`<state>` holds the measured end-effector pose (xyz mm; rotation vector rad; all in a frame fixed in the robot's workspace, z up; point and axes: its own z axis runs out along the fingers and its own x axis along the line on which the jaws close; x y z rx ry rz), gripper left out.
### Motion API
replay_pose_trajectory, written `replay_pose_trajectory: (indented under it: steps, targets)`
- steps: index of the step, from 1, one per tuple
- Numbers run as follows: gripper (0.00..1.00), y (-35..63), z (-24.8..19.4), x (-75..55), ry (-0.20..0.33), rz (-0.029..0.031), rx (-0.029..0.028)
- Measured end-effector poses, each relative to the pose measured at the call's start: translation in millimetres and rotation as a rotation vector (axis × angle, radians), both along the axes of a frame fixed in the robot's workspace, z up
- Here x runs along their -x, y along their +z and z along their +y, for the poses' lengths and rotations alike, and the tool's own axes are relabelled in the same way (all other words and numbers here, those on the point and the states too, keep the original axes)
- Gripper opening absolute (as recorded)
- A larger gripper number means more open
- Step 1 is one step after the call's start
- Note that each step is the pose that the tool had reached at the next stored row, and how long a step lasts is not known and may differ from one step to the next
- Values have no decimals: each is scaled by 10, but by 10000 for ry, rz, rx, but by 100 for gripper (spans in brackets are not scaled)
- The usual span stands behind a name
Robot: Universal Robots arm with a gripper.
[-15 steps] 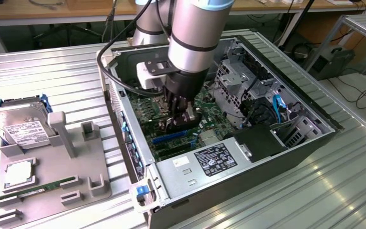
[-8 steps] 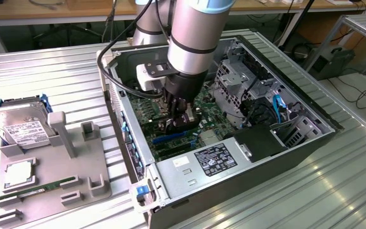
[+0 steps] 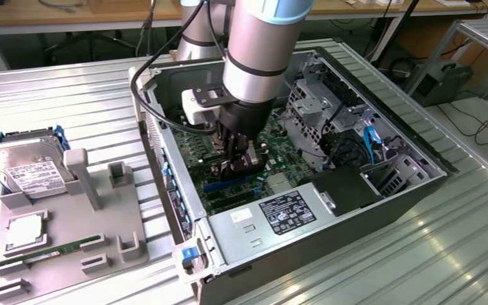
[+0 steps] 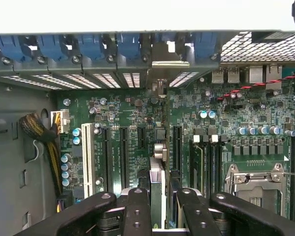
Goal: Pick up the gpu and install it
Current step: 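Insert the gpu into the slot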
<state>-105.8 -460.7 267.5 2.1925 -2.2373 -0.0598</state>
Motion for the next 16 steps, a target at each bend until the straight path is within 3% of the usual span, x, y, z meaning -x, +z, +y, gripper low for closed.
replay_pose_trajectory:
  steps: [16]
  targets:
    - [26,-42,11,0,248,0,2]
